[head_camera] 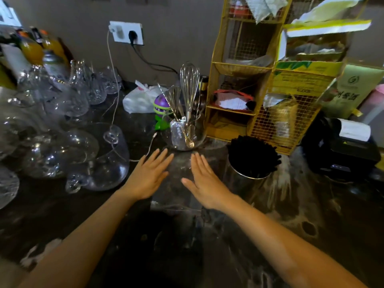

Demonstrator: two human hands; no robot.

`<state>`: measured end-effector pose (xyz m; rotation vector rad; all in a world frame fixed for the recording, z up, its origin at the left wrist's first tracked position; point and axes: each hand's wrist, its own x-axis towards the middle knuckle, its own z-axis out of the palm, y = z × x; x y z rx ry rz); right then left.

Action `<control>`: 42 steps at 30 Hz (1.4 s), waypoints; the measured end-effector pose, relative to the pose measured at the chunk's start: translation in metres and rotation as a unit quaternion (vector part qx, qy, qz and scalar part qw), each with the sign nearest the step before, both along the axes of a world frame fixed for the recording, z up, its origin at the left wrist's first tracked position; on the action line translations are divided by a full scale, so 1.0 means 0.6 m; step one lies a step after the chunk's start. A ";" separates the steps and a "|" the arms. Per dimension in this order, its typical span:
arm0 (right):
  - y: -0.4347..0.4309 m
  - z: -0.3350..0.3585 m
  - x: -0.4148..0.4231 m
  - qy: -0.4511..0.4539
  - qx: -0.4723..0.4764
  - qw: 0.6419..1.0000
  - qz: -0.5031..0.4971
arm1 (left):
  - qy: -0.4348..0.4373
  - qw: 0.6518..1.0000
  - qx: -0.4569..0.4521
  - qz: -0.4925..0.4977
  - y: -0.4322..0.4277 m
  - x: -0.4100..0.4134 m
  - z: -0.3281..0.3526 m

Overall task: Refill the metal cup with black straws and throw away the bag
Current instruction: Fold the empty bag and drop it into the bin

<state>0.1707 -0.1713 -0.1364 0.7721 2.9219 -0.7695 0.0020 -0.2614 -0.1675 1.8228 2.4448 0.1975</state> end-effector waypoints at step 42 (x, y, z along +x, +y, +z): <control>0.051 -0.171 -0.046 0.133 -0.258 0.904 -0.313 | -0.349 0.913 0.040 0.206 0.022 -0.031 -0.087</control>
